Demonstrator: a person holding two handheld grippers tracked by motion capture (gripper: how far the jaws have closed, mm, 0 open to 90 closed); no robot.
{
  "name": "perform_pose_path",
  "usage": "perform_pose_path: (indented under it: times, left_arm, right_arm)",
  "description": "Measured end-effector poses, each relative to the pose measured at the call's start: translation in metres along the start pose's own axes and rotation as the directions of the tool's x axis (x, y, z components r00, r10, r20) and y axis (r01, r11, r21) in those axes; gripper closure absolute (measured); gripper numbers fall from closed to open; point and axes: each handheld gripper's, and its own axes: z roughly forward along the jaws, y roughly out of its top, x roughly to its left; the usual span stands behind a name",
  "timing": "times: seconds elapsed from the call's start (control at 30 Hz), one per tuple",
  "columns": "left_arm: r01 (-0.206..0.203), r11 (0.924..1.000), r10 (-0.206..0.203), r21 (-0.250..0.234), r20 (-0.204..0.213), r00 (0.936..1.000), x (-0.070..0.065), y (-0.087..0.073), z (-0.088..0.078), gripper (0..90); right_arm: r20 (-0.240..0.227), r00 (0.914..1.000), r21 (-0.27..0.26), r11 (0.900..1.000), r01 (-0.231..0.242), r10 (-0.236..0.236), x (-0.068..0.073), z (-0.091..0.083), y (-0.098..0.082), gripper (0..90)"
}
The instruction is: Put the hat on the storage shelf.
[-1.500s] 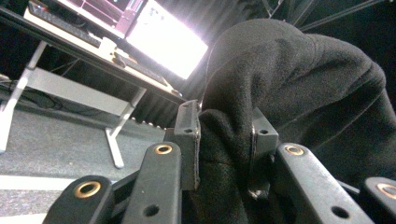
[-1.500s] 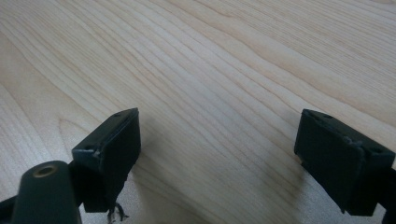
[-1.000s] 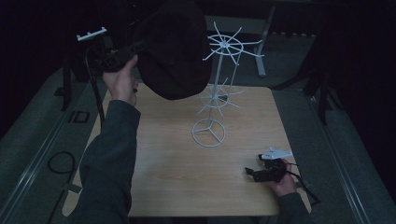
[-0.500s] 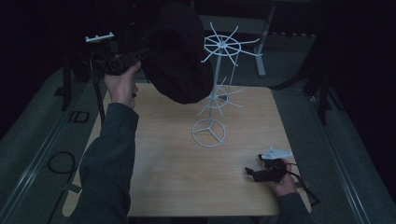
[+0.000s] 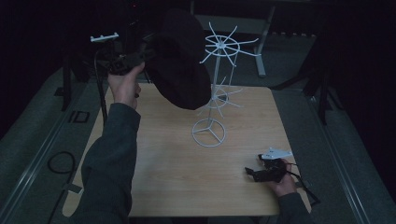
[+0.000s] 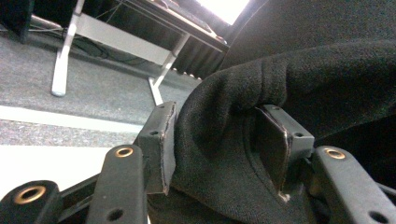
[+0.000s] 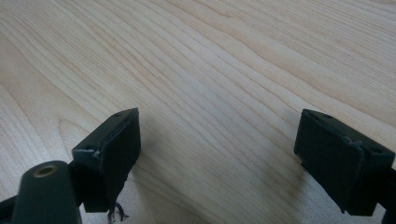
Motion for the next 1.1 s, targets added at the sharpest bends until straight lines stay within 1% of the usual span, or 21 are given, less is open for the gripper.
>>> perform_pose_path:
  times: [0.13, 0.27, 0.57, 0.9, 1.1]
  left_arm:
    - [-0.012, 0.9999, 0.012, 0.004, 0.013, 0.9998, -0.0005, -0.0001, -0.0006, 46.6]
    - [-0.029, 0.9996, 0.029, 0.003, 0.005, 0.9996, -0.0009, -0.0006, -0.0007, 42.9]
    - [-0.043, 0.9991, 0.043, -0.005, 0.000, 0.9991, -0.0012, -0.0002, -0.0033, 37.8]
    - [-0.049, 0.9988, 0.049, 0.001, -0.004, 0.9988, -0.0003, 0.0000, -0.0046, 36.7]
    - [-0.054, 0.9986, 0.053, -0.005, -0.005, 0.9986, 0.0000, 0.0007, -0.0065, 36.8]
  right_arm:
    - [0.001, 1.0000, 0.000, 1.000, 0.000, 0.000, 0.0000, 0.0000, 0.0000, 14.4]
    - [0.000, 1.0000, -0.001, 1.000, 0.002, -0.002, -0.0001, 0.0001, 0.0000, 14.4]
    - [0.000, 1.0000, -0.001, 1.000, 0.000, 0.000, 0.0000, 0.0000, 0.0000, 14.4]
    - [0.000, 1.0000, -0.001, 1.000, -0.001, 0.001, 0.0001, 0.0001, 0.0000, 14.4]
    - [0.000, 1.0000, -0.001, 1.000, -0.002, 0.002, 0.0001, 0.0000, 0.0000, 14.4]
